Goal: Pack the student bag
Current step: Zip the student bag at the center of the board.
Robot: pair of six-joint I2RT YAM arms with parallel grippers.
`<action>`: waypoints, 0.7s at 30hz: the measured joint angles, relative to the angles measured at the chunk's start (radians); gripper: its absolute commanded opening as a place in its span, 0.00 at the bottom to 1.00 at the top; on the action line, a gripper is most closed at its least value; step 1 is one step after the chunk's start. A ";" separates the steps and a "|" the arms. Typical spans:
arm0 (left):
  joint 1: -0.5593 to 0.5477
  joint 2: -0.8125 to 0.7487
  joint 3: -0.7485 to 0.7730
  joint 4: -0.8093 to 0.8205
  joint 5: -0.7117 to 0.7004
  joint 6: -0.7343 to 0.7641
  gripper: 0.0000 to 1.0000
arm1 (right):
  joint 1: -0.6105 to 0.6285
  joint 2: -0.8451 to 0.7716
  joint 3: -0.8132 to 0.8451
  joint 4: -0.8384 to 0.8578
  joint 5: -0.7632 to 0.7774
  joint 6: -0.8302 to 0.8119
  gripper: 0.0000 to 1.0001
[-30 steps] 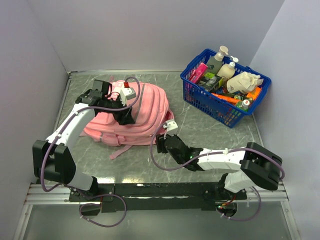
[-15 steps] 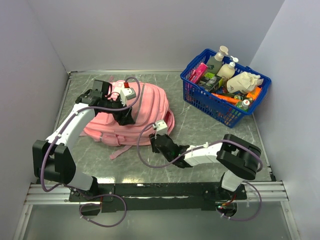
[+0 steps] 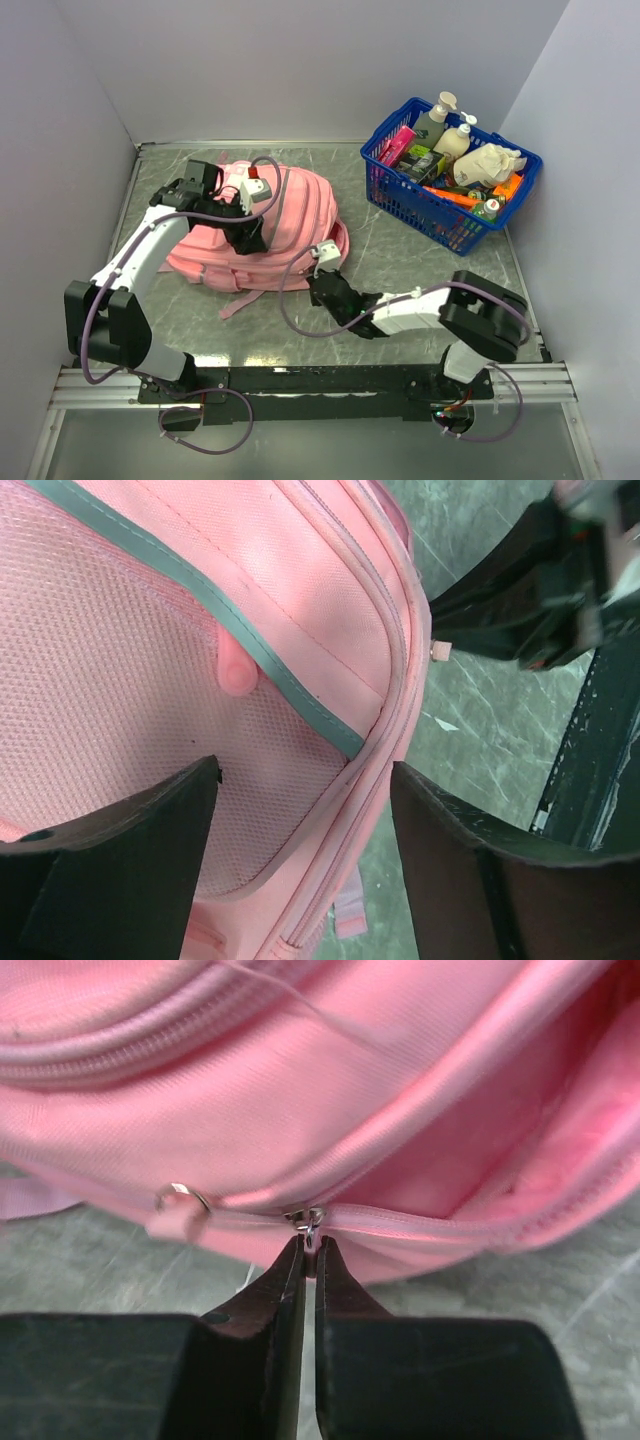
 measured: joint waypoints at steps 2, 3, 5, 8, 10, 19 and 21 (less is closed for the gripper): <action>0.001 -0.002 0.013 -0.024 -0.001 0.008 0.78 | 0.000 -0.052 -0.036 -0.002 -0.011 0.011 0.00; 0.002 -0.005 0.020 -0.039 -0.002 0.013 0.78 | 0.000 -0.082 -0.053 -0.002 -0.022 0.018 0.00; 0.003 -0.023 0.030 -0.066 -0.010 0.025 0.80 | 0.000 -0.128 -0.077 -0.002 -0.043 0.026 0.00; 0.003 -0.073 0.046 -0.108 -0.017 0.033 0.81 | 0.000 -0.165 -0.098 -0.008 -0.072 0.039 0.00; -0.019 -0.117 0.051 -0.121 -0.025 0.032 0.81 | -0.003 -0.180 -0.111 -0.009 -0.087 0.047 0.00; -0.409 -0.270 -0.121 -0.014 -0.121 -0.045 0.76 | -0.037 -0.249 -0.145 -0.039 -0.171 0.094 0.00; -0.451 -0.261 -0.180 0.023 -0.163 -0.061 0.73 | -0.050 -0.259 -0.151 -0.039 -0.203 0.109 0.00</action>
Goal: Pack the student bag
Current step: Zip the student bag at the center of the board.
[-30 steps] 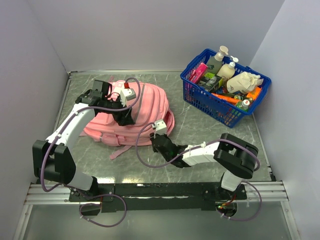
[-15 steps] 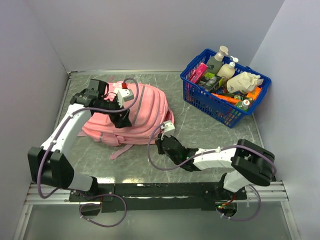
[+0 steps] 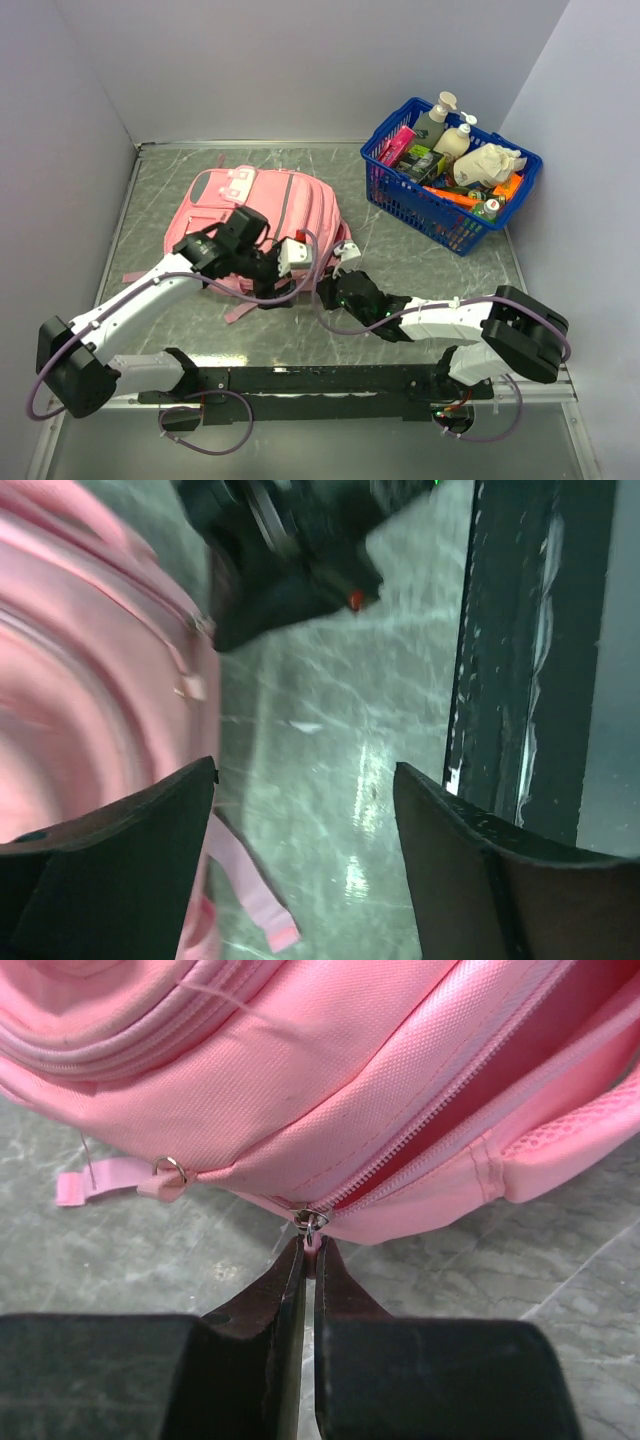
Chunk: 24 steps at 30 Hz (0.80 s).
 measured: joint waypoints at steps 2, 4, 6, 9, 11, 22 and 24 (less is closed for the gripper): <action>-0.023 0.008 -0.034 0.021 -0.042 -0.018 0.69 | -0.011 -0.006 -0.005 0.001 -0.025 0.011 0.00; -0.032 0.014 -0.058 0.064 -0.093 -0.033 0.67 | -0.024 -0.009 -0.010 0.002 -0.057 0.023 0.00; -0.032 0.014 -0.074 0.120 -0.157 -0.057 0.64 | -0.037 -0.009 -0.010 0.004 -0.086 0.035 0.00; -0.032 0.014 -0.080 0.187 -0.249 -0.086 0.62 | -0.048 -0.009 -0.010 0.009 -0.120 0.046 0.00; -0.035 0.013 -0.080 0.223 -0.296 -0.097 0.63 | -0.052 -0.009 -0.010 0.010 -0.137 0.053 0.00; -0.055 0.013 -0.204 0.351 -0.376 -0.082 0.24 | -0.066 -0.008 -0.010 0.017 -0.204 0.069 0.00; -0.053 0.013 -0.209 0.372 -0.405 -0.069 0.01 | -0.068 -0.008 -0.010 0.011 -0.211 0.070 0.00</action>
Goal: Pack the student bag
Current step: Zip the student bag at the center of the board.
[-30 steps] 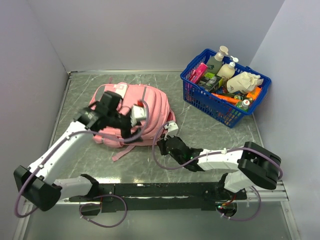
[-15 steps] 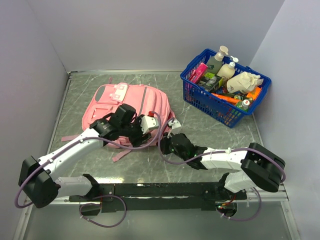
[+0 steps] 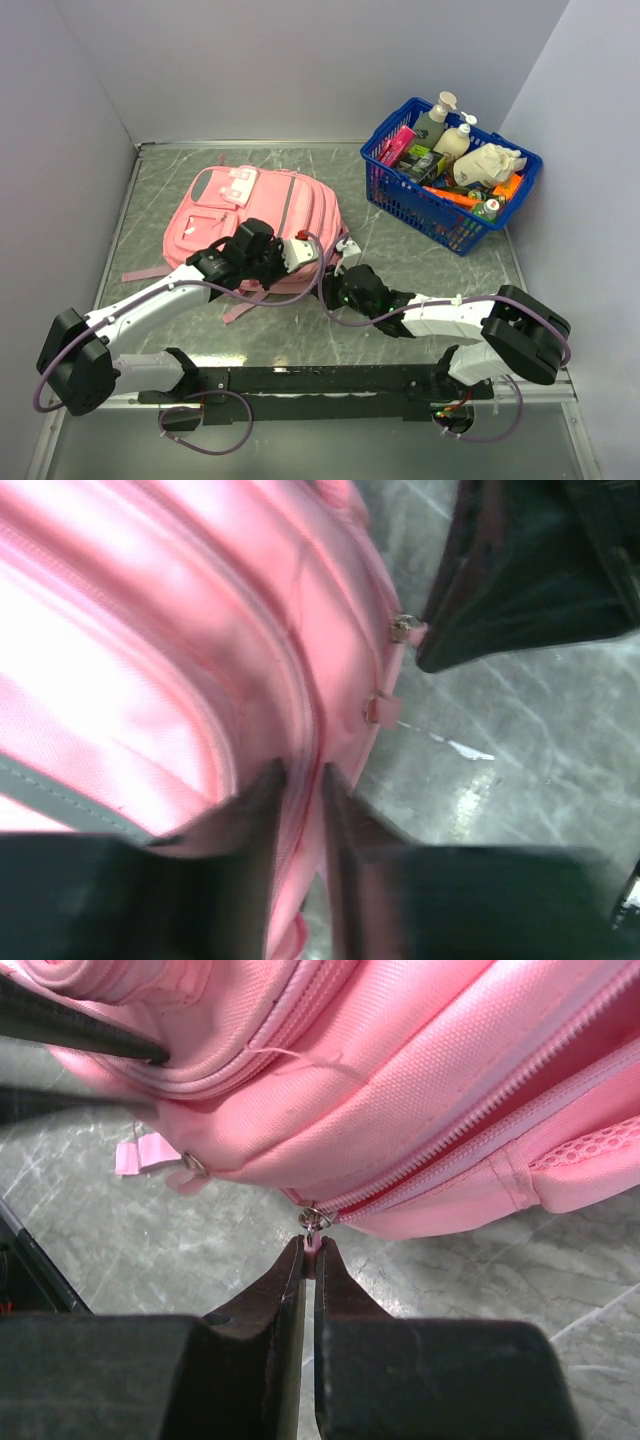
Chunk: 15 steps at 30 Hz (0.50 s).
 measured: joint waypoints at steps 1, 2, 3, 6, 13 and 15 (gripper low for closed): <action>0.001 0.000 -0.002 0.007 -0.014 0.004 0.01 | -0.003 0.000 0.000 -0.002 -0.005 0.001 0.00; 0.001 0.000 -0.002 0.011 -0.024 0.005 0.01 | -0.007 0.000 0.000 -0.003 -0.010 0.003 0.00; 0.001 -0.002 -0.002 0.013 -0.034 0.004 0.01 | -0.011 0.000 0.000 -0.005 -0.013 0.006 0.00; -0.002 -0.007 -0.002 0.011 -0.041 0.010 0.01 | -0.038 0.000 0.000 -0.012 -0.036 0.025 0.00; -0.002 -0.035 -0.003 -0.018 -0.035 0.031 0.29 | -0.163 -0.041 -0.018 -0.033 -0.130 0.070 0.00; -0.001 -0.056 -0.018 -0.028 -0.043 0.037 0.36 | -0.183 -0.055 -0.024 -0.039 -0.159 0.074 0.00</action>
